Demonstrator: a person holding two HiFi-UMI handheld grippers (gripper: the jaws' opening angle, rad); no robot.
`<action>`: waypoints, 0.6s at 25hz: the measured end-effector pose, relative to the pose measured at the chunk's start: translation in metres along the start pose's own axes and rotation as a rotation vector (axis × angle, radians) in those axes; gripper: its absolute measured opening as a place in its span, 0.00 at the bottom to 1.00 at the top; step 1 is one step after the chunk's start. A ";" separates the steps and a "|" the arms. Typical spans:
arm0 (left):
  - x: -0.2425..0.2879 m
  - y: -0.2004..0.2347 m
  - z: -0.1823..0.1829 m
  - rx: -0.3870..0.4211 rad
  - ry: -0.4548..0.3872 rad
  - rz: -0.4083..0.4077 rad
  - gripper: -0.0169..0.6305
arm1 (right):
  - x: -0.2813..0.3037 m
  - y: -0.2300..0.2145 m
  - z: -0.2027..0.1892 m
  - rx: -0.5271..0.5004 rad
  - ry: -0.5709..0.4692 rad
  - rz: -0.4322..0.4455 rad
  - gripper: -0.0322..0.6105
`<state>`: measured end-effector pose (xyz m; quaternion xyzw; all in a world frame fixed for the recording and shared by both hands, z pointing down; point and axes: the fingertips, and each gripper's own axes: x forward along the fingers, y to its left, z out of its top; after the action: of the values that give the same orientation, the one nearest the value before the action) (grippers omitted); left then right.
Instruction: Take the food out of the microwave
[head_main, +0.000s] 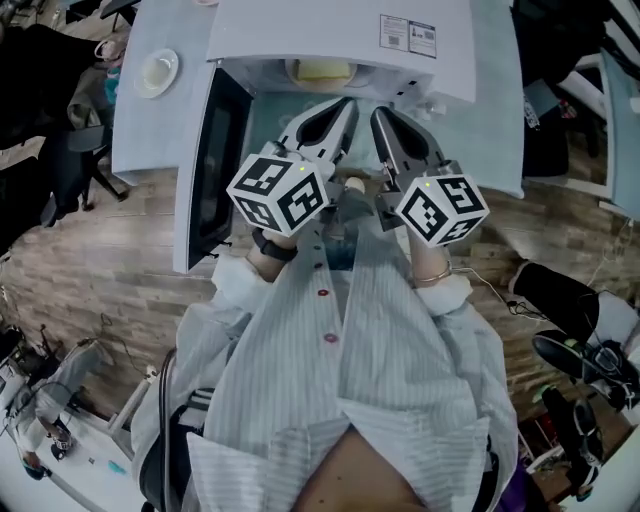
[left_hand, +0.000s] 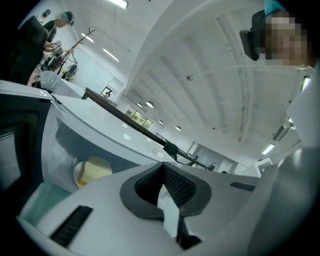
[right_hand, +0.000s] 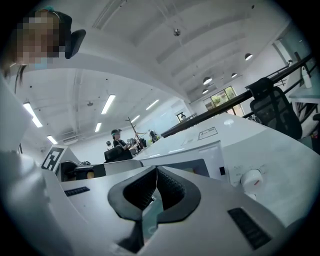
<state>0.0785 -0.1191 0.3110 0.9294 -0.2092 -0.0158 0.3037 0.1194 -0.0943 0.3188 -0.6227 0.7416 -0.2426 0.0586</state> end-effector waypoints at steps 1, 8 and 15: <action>0.003 0.002 0.003 -0.001 -0.012 0.013 0.04 | 0.003 -0.002 0.002 -0.002 0.006 0.016 0.10; 0.012 0.009 0.012 -0.012 -0.082 0.108 0.04 | 0.021 -0.005 0.009 -0.020 0.064 0.133 0.10; 0.006 0.014 0.013 -0.017 -0.133 0.203 0.04 | 0.029 -0.001 0.005 -0.027 0.109 0.231 0.10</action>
<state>0.0761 -0.1390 0.3088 0.8978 -0.3217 -0.0484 0.2969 0.1164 -0.1232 0.3211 -0.5196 0.8138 -0.2577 0.0372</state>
